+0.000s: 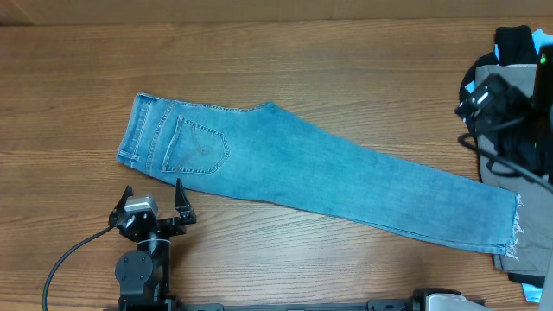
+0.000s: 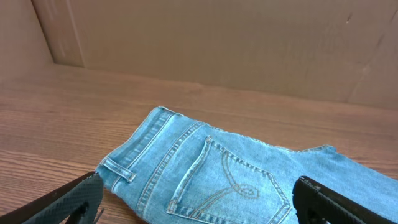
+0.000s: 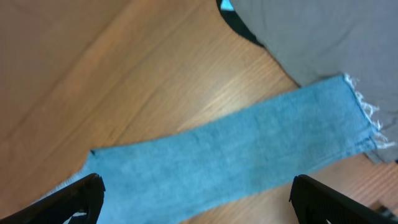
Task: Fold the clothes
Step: 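Move the left gripper to the jeans waistband near the back pocket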
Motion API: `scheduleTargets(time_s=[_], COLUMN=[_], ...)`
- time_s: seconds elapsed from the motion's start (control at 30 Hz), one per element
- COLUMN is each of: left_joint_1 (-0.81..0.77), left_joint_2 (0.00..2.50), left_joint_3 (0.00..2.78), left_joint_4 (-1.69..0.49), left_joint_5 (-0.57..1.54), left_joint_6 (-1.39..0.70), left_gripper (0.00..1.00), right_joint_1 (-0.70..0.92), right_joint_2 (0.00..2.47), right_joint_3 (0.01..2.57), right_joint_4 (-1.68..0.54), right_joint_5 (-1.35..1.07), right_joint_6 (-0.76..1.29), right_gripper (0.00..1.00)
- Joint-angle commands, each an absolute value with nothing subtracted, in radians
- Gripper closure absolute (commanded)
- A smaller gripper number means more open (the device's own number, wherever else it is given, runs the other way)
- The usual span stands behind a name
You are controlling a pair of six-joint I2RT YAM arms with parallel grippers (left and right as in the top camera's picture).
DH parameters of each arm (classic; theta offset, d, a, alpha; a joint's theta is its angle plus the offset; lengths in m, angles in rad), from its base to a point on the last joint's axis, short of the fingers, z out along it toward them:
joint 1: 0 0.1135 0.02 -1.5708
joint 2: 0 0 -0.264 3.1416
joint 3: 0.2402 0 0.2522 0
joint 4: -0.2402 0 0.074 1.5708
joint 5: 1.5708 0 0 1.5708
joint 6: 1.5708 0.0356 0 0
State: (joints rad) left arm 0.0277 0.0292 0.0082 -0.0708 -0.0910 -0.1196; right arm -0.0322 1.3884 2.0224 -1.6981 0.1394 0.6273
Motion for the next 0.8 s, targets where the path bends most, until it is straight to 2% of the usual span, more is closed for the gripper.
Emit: scheduleTargets(time_s=[0.0,0.17,0.37,0.53,0.67,0.77], left_joint_1=[0.033,0.032,0.032,0.032,0.032,0.032], left_joint_2=[0.025,0.025,0.025,0.025,0.052,0.184], left_joint_3=[0.005,0.005,0.005,0.031,0.124,0.300], left_joint_4=[-0.067,-0.067,-0.033,0.020,-0.033,-0.136], left_joint_5=[-0.104,-0.061,0.170,0.364,0.362,0.358], left_joint_6=[-0.101,-0.141,-0.301,-0.342,-0.337,-0.293], left_gripper=[0.00,0.00,0.00,0.00,0.00,0.00], right_joint_1=[-0.035,-0.035,-0.035,-0.035,-0.035,-0.035], right_joint_2=[1.376,1.343,1.343,1.350,1.360,1.360], right_joint_3=[1.938,1.835,1.686,1.612,1.608,1.608], right_joint_4=[-1.694,-1.689,-1.649,-1.593,-1.560,-1.537], right_joint_5=[0.118,0.118,0.102,0.102,0.102,0.102], right_joint_6=[0.618,0.622,0.629,0.629,0.629,0.629], right_gripper=[0.00,0.00,0.00,0.00,0.00,0.00])
